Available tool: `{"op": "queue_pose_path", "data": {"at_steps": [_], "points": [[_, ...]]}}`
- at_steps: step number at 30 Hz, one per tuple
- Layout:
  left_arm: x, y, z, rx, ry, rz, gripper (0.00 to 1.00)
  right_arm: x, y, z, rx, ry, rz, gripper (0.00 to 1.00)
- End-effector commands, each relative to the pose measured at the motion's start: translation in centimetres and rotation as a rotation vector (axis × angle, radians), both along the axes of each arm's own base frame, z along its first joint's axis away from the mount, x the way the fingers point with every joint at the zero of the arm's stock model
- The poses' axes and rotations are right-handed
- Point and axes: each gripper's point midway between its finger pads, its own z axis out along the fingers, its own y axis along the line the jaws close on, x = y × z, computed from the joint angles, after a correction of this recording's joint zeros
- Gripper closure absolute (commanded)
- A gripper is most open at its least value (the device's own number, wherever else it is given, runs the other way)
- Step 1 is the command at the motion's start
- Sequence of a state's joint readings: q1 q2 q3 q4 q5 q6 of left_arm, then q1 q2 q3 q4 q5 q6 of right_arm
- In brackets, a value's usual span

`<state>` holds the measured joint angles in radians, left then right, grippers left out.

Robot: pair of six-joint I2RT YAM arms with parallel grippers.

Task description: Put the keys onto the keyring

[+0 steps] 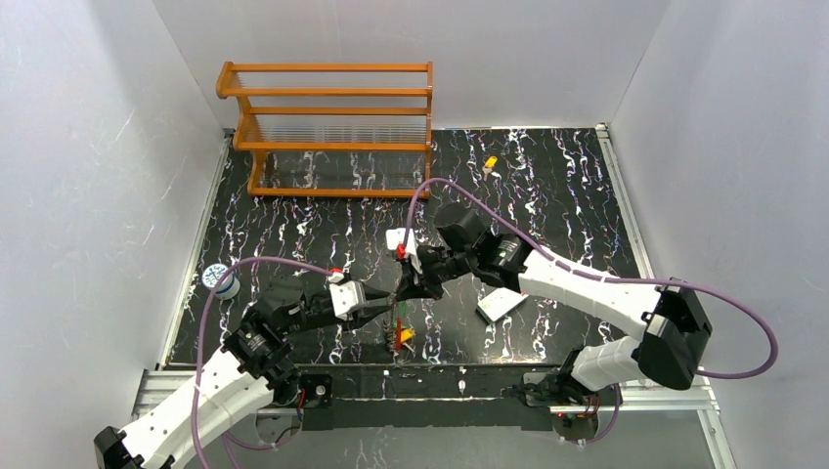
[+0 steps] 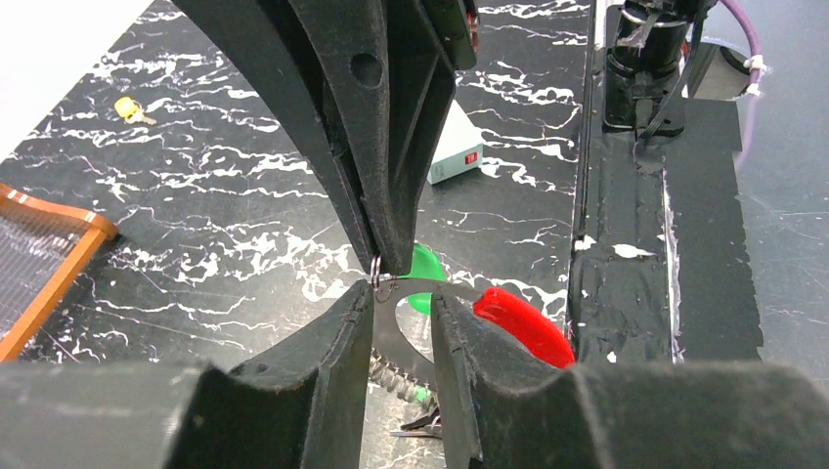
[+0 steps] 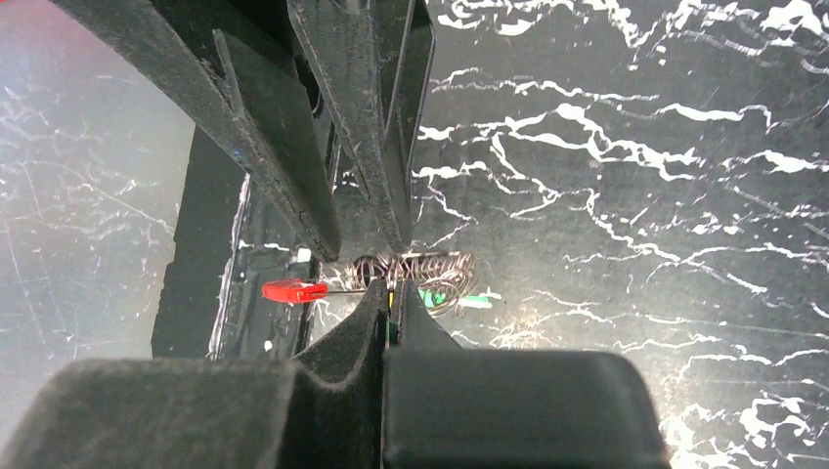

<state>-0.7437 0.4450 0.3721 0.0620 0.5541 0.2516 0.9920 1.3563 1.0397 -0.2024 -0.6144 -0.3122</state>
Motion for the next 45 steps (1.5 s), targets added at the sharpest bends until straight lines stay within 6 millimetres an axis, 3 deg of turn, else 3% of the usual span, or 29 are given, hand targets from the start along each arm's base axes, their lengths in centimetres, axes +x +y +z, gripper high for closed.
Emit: {"op": "queue_pose_path", "data": {"at_steps": [1,12,27,37,45], "points": [[0.3,0.0,0.5,0.017,-0.002,0.013,0.73,-0.1,0.0,0.6,-0.054,0.000,0.008,0.99],[0.8,0.0,-0.6,0.062,0.033,0.027,0.71,-1.2,0.8,0.3,-0.089,-0.007,0.040,0.99],[0.3,-0.7,-1.6,0.089,0.081,-0.018,0.80,-1.6,1.7,0.3,-0.086,-0.009,0.058,0.99],[-0.3,-0.7,-0.9,0.057,0.060,-0.048,0.70,-1.0,1.7,-0.1,-0.099,-0.028,0.025,0.99],[-0.1,-0.9,-1.6,0.078,0.087,-0.045,0.79,-1.4,1.7,0.8,-0.057,-0.035,0.033,0.99]]}}
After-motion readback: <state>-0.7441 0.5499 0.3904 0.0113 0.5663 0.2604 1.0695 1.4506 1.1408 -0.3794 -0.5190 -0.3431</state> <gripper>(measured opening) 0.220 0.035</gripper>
